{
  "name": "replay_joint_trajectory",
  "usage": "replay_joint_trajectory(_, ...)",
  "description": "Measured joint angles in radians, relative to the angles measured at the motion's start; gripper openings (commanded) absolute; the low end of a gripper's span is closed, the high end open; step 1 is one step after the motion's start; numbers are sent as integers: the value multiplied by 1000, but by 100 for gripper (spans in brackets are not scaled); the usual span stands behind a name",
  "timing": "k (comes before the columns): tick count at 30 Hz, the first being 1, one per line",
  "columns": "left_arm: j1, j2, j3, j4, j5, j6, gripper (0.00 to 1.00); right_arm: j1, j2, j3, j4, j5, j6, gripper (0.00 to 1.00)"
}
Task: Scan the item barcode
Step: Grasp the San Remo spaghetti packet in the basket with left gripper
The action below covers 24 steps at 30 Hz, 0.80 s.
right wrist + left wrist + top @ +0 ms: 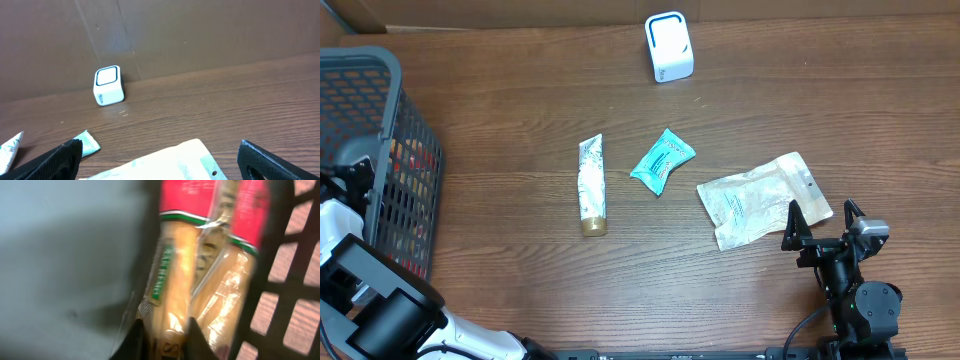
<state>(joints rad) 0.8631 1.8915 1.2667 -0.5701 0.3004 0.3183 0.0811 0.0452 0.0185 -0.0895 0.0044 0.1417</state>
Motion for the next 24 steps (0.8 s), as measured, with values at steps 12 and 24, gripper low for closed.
replay_joint_trajectory(12, -13, 42, 153, -168, -27, 18, 4, 0, 0, 0, 0, 0, 0, 100)
replay_joint_trajectory(24, -21, 50, 434, -353, -186, -35, 35, 0, 0, 0, 0, 0, 0, 100)
